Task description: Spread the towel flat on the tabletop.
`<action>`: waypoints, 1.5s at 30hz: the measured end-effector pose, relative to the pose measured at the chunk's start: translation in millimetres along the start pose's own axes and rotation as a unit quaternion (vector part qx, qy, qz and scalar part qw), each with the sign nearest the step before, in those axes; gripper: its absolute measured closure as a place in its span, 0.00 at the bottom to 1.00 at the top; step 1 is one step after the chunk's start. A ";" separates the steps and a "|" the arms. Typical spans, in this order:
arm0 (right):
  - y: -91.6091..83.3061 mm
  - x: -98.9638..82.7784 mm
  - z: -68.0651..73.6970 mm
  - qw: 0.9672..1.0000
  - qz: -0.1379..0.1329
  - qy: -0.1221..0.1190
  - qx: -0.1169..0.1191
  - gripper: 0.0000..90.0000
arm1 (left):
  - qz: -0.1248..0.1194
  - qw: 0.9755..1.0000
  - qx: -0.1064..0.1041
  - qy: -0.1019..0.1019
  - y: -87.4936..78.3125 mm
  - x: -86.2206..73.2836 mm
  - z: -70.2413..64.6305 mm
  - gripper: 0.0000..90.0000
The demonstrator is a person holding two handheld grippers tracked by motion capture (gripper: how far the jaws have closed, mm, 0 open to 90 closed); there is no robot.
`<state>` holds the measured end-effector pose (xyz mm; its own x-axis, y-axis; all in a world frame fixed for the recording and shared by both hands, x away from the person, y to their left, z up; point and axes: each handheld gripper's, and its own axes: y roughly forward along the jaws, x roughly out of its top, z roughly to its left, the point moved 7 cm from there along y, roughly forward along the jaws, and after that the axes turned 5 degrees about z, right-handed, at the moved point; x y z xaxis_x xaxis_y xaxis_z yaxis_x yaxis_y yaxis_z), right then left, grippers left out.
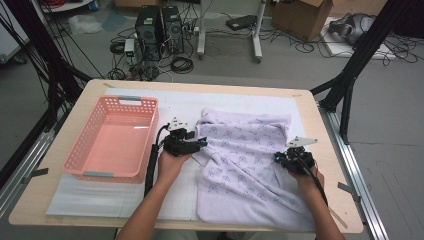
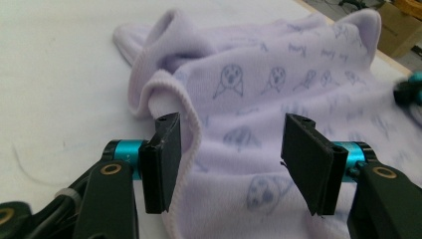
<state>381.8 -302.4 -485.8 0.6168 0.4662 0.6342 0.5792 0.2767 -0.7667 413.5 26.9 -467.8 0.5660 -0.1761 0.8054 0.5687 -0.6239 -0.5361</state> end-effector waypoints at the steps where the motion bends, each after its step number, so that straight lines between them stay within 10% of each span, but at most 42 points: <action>1: 0.7 3.3 -9.3 1.000 -0.009 0.009 -0.028 0.94 | 0.003 1.000 -0.004 0.001 -0.2 -4.0 -1.1 0.46; 5: -0.4 12.8 -55.7 0.987 -0.039 0.066 -0.143 0.93 | 0.022 0.999 -0.023 0.006 -0.4 -13.7 -9.5 0.45; 7: -1.3 13.2 -67.6 0.982 -0.043 0.093 -0.156 0.91 | 0.033 0.999 -0.038 0.017 -0.4 -15.9 -17.4 0.44; 12: -10.9 12.3 -67.6 0.982 -0.073 0.139 -0.102 0.68 | 0.037 0.996 -0.072 0.042 -3.0 -18.0 -41.7 0.45; 19: -42.8 -3.8 -39.5 0.986 -0.111 0.119 -0.028 0.61 | 0.069 0.994 -0.056 0.057 11.7 -32.2 -55.2 0.41; 23: -58.1 -17.9 -20.1 0.988 -0.120 0.098 0.003 0.60 | 0.090 0.990 -0.038 0.103 23.2 -36.3 -66.8 0.41; 27: -62.5 -31.6 -7.7 0.991 -0.114 0.070 0.007 0.60 | 0.086 0.985 0.006 0.147 26.0 -34.2 -66.9 0.71; 29: -63.2 -37.6 -6.2 0.991 -0.110 0.071 0.012 0.60 | 0.081 0.990 0.009 0.115 26.8 -31.6 -60.4 0.94; 33: -60.1 -46.4 -10.4 0.992 -0.102 0.075 0.006 0.60 | 0.045 0.997 0.052 0.046 22.3 -21.9 -33.2 0.98; 40: -50.4 -49.5 -3.8 0.992 -0.086 0.084 0.033 0.59 | -0.018 0.990 0.135 -0.030 2.9 -6.6 24.8 0.98; 43: -44.1 -43.3 7.8 0.993 -0.084 0.067 0.047 0.58 | -0.022 0.990 0.134 -0.039 0.4 -8.3 32.7 0.97; 45: -40.2 -39.7 13.6 0.994 -0.082 0.058 0.052 0.58 | -0.026 0.993 0.105 -0.052 -0.8 -8.5 29.8 0.70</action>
<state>326.8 -320.6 -481.5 0.5792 0.3092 0.7543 0.6225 0.4296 -0.6541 426.0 51.5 -481.8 0.5848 -0.0613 0.8089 0.7045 -0.4560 -0.5439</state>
